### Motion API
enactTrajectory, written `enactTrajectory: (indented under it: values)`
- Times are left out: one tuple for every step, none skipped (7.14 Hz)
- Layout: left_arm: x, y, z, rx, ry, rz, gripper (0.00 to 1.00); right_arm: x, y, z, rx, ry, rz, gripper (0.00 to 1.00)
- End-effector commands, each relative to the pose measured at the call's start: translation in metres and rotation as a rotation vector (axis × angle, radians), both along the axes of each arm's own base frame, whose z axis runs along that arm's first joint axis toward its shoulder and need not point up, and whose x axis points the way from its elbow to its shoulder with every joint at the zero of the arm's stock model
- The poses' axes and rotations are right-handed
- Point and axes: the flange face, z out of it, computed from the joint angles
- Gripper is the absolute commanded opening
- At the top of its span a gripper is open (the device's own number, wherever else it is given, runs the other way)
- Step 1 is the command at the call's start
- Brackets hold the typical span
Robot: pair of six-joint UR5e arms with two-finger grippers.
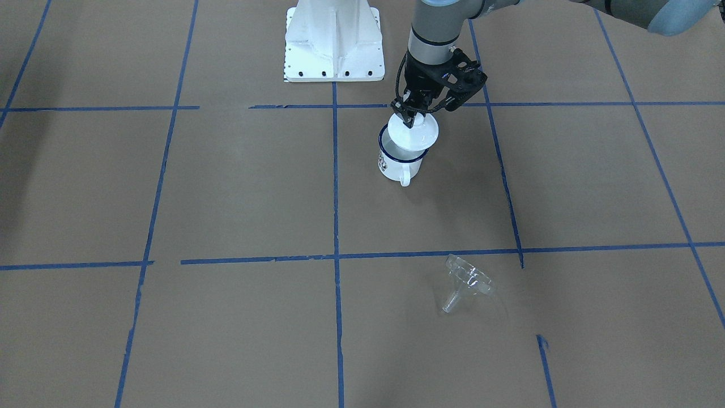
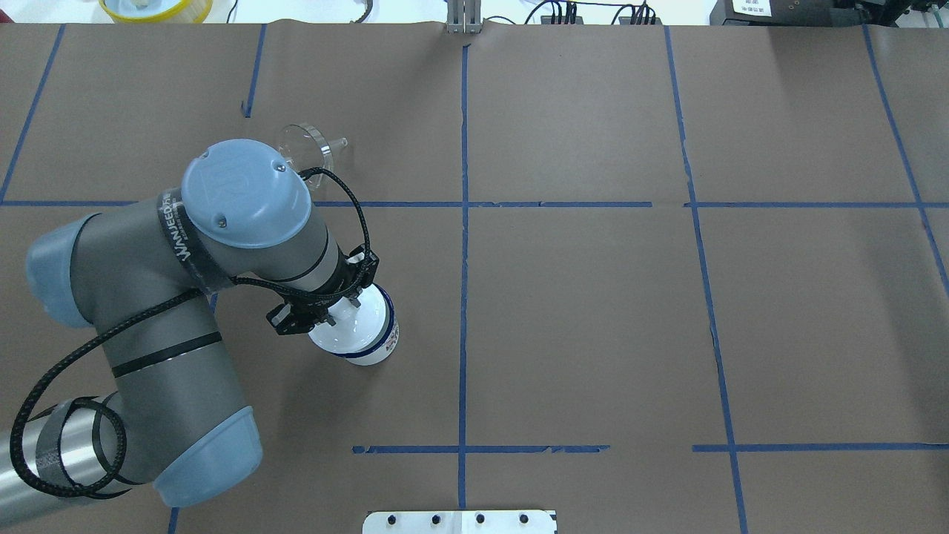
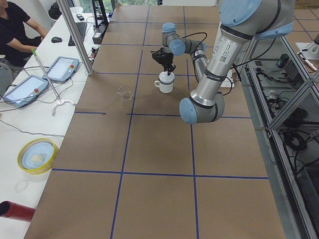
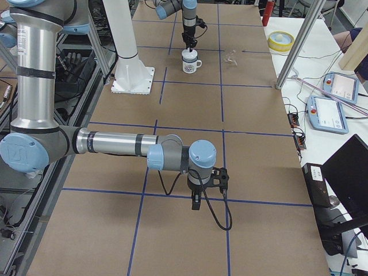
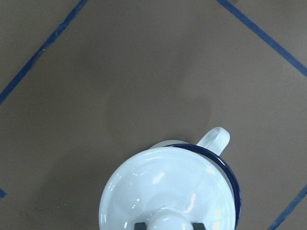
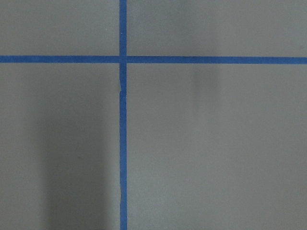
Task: Remove funnel from cup
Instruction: 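Lower the lid onto the mug opening and press it down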
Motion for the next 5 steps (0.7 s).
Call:
enactTrajectory:
  values:
    - [0.0083,-0.005,0.0007,-0.003,-0.009,0.0,0.0,0.0,0.0,0.0,0.0,0.0,0.0,1.0]
    - [0.0128,-0.0076,0.0006,0.004,-0.01,0.007,0.0,0.0,0.0,0.0,0.0,0.0,0.0,1.0]
    - [0.0128,-0.0078,0.0006,0.006,-0.01,0.007,0.0,0.0,0.0,0.0,0.0,0.0,0.0,1.0]
    - [0.0127,-0.0078,0.0015,0.005,-0.012,0.007,0.0,0.0,0.0,0.0,0.0,0.0,0.0,1.0]
    - [0.01,-0.0072,-0.001,0.007,-0.006,0.004,0.0,0.0,0.0,0.0,0.0,0.0,0.0,1.0]
